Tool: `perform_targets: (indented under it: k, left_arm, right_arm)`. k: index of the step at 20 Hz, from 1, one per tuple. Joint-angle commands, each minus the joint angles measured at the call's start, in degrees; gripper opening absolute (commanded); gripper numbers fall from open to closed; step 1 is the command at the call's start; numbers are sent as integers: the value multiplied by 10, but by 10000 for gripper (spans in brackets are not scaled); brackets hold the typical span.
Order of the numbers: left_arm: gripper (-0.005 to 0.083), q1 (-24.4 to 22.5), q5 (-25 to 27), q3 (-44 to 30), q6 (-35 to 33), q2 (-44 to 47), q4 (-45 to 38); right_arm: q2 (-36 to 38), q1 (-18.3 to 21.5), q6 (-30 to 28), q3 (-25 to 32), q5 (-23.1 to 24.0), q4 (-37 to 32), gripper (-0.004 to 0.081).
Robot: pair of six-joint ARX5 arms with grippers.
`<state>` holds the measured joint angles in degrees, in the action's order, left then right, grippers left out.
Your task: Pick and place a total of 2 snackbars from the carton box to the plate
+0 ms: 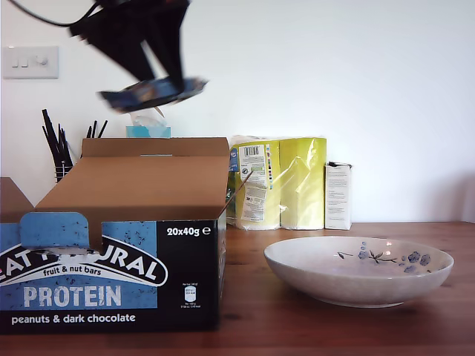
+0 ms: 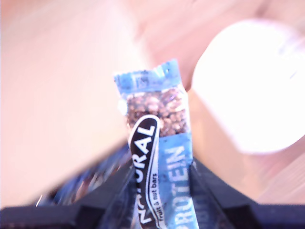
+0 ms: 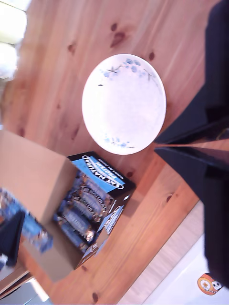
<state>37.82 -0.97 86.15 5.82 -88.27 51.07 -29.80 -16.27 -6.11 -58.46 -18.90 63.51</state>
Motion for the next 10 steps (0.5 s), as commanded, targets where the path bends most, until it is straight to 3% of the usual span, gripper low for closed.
perform_targets:
  k: [1,10]
  left_arm:
    - [130,18,-7,-6,-3,-25,-39]
    - [130,115,-17,-6,-24,-94,-312]
  right_arm:
    - [7,-2,2,4,4,-2,-13]
    - [47,-2,29,4,15,50,-13]
